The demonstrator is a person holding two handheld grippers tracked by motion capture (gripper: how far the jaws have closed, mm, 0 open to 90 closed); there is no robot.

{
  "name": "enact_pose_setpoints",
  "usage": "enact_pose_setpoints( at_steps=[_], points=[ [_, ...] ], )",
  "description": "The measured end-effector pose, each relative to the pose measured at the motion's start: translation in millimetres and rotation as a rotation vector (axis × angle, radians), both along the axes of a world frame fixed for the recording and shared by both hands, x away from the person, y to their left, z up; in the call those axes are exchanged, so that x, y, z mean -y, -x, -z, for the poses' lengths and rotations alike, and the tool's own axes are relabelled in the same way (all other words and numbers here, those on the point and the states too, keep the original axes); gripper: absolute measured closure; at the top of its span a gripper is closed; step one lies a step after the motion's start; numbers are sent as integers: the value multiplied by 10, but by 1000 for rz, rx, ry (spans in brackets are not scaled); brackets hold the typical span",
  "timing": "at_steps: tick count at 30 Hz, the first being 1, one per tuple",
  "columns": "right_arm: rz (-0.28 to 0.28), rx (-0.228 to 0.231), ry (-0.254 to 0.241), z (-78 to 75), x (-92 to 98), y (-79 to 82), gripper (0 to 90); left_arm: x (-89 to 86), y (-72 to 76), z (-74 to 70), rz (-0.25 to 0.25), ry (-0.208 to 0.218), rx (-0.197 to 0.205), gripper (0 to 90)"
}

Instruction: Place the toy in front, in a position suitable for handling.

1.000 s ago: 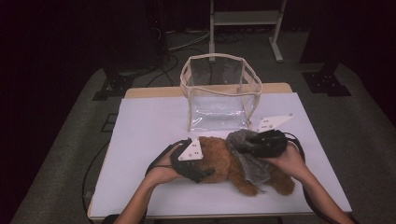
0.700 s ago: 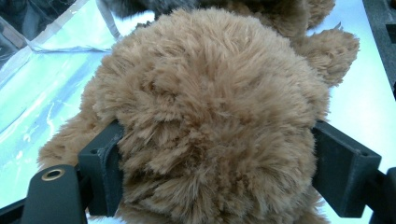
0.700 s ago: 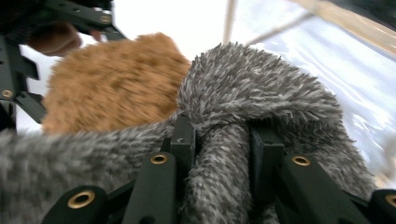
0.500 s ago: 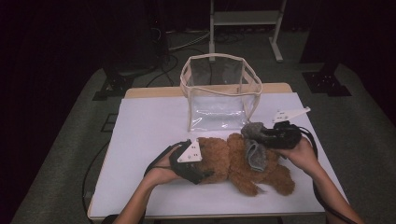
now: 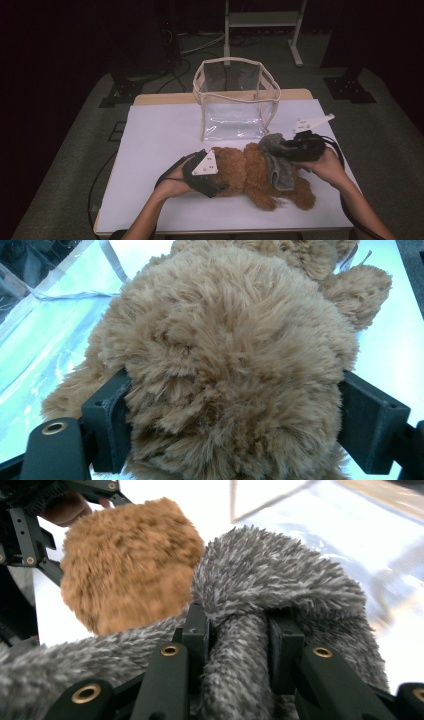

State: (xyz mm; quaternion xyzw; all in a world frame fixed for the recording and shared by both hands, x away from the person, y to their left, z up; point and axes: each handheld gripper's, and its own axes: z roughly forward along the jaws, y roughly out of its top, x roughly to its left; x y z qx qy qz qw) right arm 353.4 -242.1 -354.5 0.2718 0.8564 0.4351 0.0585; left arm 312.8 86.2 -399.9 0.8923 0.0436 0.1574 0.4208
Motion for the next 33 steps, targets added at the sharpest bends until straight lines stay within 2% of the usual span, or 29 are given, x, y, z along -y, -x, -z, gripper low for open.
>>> enact_pose_setpoints(
  at_steps=[4,7,10,14,19,23,27,29,33],
  points=[
    [-60,-13,14,37,-332,-152,671,-12,9,8,5,-5,2,165],
    [-65,-10,29,64,-399,-220,671,-31,7,12,5,-9,3,165],
    [-28,-10,16,79,-255,-240,671,-37,7,19,7,-2,1,165],
    [51,-14,-21,127,77,-185,673,-44,2,23,11,0,0,165],
    [126,-36,-100,262,493,-67,673,-46,-9,29,7,12,-8,165],
    [173,-46,-128,387,707,28,674,-55,-21,34,6,13,-8,165],
    [189,-78,-131,577,839,117,675,-65,-32,46,-2,21,-16,165],
    [187,-92,-161,641,893,183,676,-73,-42,47,-4,16,-17,165],
    [169,-71,-181,593,972,363,676,-75,-64,54,-22,30,-30,167]
  ],
)
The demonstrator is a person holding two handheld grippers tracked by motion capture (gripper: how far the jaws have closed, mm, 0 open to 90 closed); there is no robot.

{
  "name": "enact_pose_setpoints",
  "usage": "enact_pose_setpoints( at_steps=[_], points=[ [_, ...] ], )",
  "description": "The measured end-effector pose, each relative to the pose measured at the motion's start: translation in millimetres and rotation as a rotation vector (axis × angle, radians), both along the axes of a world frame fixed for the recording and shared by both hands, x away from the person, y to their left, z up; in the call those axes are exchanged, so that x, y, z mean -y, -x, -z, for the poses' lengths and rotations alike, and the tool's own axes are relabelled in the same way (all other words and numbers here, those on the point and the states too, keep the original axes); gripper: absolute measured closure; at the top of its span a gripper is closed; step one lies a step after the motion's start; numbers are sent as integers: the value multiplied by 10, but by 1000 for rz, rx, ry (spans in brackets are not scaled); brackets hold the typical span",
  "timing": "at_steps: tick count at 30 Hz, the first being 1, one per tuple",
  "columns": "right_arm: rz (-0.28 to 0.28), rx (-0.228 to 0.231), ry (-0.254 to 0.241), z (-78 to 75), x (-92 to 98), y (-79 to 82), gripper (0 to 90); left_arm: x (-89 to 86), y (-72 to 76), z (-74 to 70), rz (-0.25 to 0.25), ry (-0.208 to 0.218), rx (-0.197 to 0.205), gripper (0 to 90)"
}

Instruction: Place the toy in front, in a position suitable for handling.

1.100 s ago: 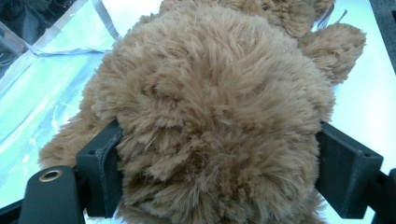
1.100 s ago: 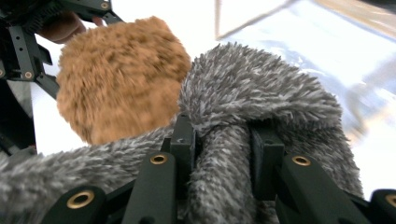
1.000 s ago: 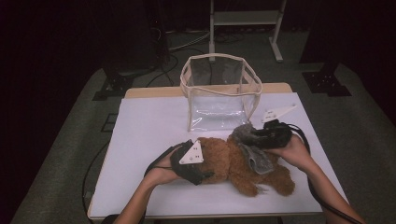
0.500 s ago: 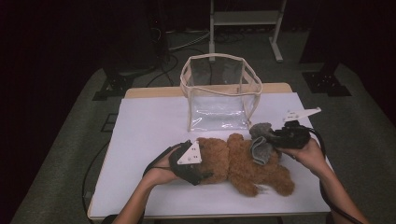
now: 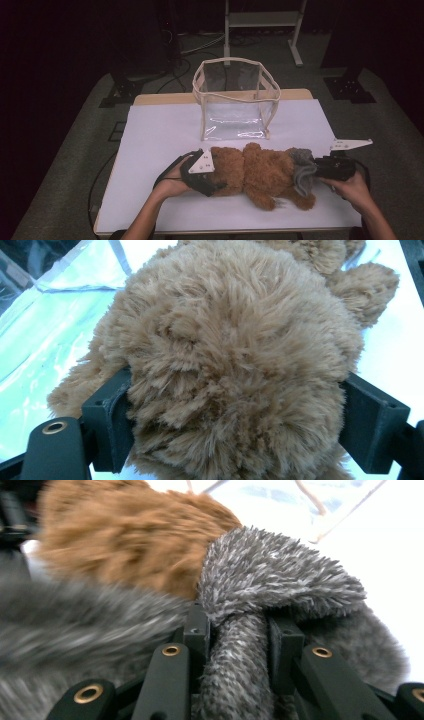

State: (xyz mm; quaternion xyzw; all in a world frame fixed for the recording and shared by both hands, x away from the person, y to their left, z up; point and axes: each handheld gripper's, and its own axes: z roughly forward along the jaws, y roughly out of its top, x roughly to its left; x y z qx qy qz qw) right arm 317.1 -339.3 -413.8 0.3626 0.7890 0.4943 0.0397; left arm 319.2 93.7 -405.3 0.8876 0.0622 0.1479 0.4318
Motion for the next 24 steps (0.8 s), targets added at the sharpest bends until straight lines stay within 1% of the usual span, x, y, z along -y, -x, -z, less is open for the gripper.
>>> enact_pose_setpoints(
  at_steps=[3,6,9,13,15,17,18,19,20,22,24],
  points=[
    [-18,38,-19,-124,15,141,675,12,-10,-2,-16,8,-5,167],
    [-46,80,-13,-258,-58,242,675,31,-26,-3,-37,23,-16,167],
    [-91,113,-8,-361,-226,282,674,37,-39,-9,-52,25,-24,167],
    [-164,145,-12,-445,-516,251,673,43,-55,-3,-68,49,-36,166],
    [-190,164,16,-457,-689,218,672,37,-65,-2,-69,54,-41,165],
    [-225,164,32,-441,-834,179,672,28,-63,-1,-67,55,-42,160],
    [-232,166,54,-426,-897,167,672,18,-65,-6,-61,45,-40,155],
    [-237,179,78,-413,-943,160,670,7,-62,-11,-61,38,-41,140],
    [-239,190,92,-414,-958,158,671,-8,-60,-18,-61,42,-44,132],
    [-229,198,105,-446,-921,153,673,-45,-56,-28,-54,51,-47,131],
    [-211,198,109,-487,-869,151,674,-72,-54,-28,-49,43,-48,132]
  ],
)
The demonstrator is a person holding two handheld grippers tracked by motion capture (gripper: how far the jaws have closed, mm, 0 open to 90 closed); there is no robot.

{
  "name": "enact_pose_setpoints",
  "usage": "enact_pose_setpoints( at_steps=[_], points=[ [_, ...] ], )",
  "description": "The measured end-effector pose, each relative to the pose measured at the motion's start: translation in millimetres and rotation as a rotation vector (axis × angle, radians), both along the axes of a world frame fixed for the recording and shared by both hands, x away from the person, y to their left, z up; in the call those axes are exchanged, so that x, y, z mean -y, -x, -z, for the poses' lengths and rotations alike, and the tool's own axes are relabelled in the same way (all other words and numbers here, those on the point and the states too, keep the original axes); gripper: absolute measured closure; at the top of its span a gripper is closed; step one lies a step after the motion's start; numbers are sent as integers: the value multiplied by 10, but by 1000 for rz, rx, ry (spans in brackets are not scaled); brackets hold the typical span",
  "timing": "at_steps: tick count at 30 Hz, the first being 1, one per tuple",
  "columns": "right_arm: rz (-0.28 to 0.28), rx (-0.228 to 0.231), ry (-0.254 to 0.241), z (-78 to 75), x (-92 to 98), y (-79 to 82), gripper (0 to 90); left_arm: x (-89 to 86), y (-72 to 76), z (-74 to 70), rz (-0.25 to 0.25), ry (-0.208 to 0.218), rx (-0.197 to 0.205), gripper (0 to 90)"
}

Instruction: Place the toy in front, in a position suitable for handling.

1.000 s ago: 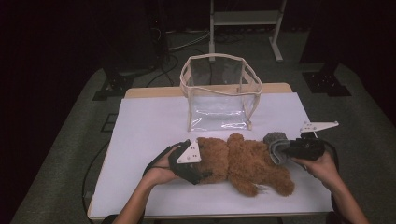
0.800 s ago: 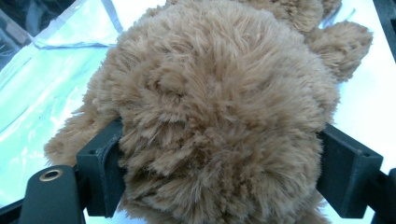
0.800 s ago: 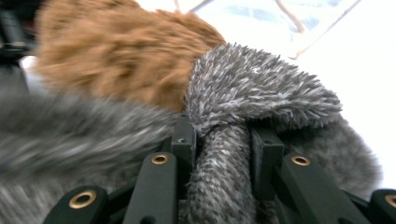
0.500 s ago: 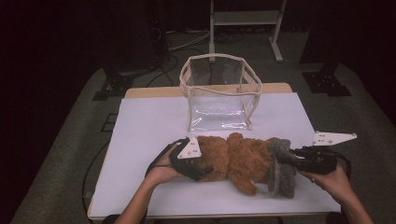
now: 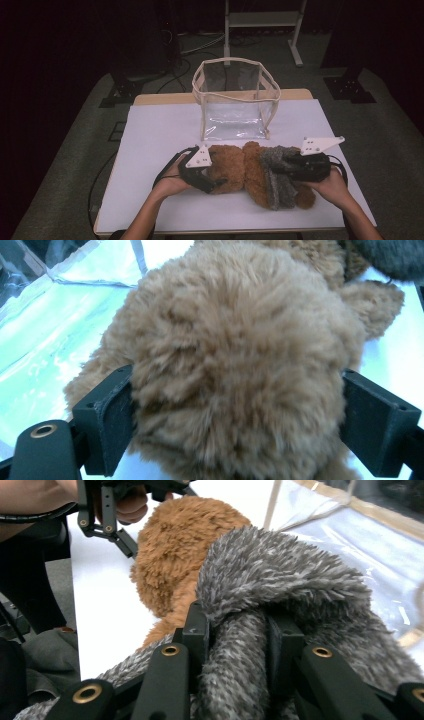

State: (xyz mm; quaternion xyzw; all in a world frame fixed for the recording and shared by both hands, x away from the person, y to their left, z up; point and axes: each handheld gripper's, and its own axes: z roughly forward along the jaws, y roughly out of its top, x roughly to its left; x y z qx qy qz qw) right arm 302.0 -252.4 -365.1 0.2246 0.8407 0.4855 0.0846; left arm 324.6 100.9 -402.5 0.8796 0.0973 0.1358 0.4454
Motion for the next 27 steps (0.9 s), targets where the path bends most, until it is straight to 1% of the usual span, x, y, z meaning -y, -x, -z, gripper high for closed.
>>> enact_pose_setpoints(
  at_steps=[2,4,6,8,10,12,15,16,17,19,22,23,26,27],
  points=[
    [7,7,16,-58,-5,9,673,-29,-7,-6,10,-13,-1,135],
    [-2,25,43,-124,-72,12,672,-62,-4,-16,19,-22,-6,142],
    [-22,40,68,-178,-184,-5,672,-106,2,-11,24,-9,-17,168],
    [-57,44,88,-206,-342,-37,672,-154,-1,8,31,-2,-29,216],
    [-93,45,118,-202,-540,-72,673,-191,-14,34,32,11,-46,231],
    [-141,47,143,-173,-754,-114,673,-201,-23,59,34,30,-56,251],
    [-196,48,145,-148,-1051,-170,673,-181,-24,78,29,37,-59,265],
    [-206,50,142,-158,-1124,-189,673,-179,-22,80,31,41,-57,268],
    [-213,50,128,-171,-1181,-208,673,-177,-20,82,32,49,-57,278],
    [-220,49,122,-200,-1271,-239,673,-167,-15,82,31,49,-58,282],
    [-228,49,141,-199,-1315,-274,673,-183,-14,64,29,38,-52,282],
    [-225,40,139,-194,-1291,-284,674,-196,-17,60,30,37,-47,282],
    [-200,18,143,-185,-1149,-307,674,-216,-27,65,31,56,-58,306],
    [-190,6,143,-190,-1101,-317,674,-211,-32,66,35,51,-57,309]
  ],
)
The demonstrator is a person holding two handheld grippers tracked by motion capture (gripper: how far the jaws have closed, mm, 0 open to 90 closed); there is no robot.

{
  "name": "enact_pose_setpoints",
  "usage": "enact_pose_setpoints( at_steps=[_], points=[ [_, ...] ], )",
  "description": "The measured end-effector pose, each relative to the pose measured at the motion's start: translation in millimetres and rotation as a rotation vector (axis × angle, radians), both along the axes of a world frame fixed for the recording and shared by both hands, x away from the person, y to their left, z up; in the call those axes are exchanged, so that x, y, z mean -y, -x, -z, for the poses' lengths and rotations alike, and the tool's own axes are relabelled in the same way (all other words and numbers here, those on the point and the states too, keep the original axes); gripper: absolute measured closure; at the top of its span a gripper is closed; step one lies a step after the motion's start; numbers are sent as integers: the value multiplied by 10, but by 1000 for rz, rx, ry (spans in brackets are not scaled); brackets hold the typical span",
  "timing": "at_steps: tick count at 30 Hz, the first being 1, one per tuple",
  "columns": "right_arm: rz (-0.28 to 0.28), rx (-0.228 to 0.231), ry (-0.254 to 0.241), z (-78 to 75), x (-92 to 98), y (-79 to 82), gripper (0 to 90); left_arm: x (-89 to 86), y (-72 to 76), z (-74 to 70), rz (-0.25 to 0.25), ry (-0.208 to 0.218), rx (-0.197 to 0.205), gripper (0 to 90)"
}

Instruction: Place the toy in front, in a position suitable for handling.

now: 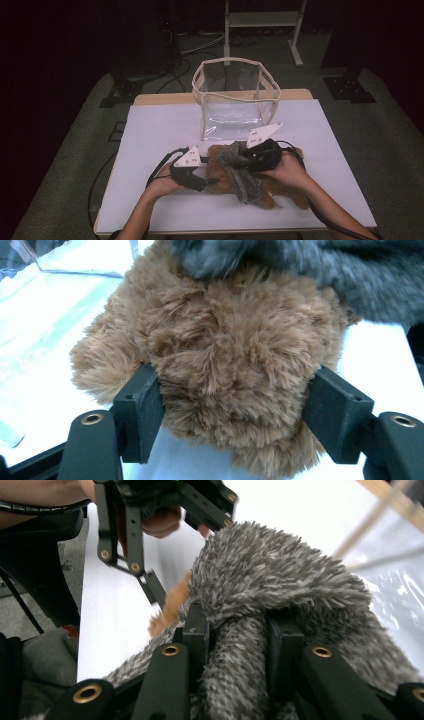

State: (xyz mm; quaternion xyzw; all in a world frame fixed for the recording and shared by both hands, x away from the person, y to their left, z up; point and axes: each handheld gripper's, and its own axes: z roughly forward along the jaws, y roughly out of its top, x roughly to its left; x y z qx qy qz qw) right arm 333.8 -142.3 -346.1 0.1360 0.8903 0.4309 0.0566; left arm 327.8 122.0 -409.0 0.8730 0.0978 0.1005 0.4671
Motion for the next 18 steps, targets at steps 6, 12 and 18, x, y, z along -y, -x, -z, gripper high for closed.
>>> enact_pose_setpoints(
  at_steps=[6,12,18],
  points=[
    [7,-42,39,-95,-36,-142,672,64,33,-12,5,-18,13,318],
    [-3,-77,63,-104,-358,-473,673,87,79,-13,33,-48,46,333],
    [5,-117,108,62,-598,-693,675,95,126,-11,61,-68,68,334]
  ],
)
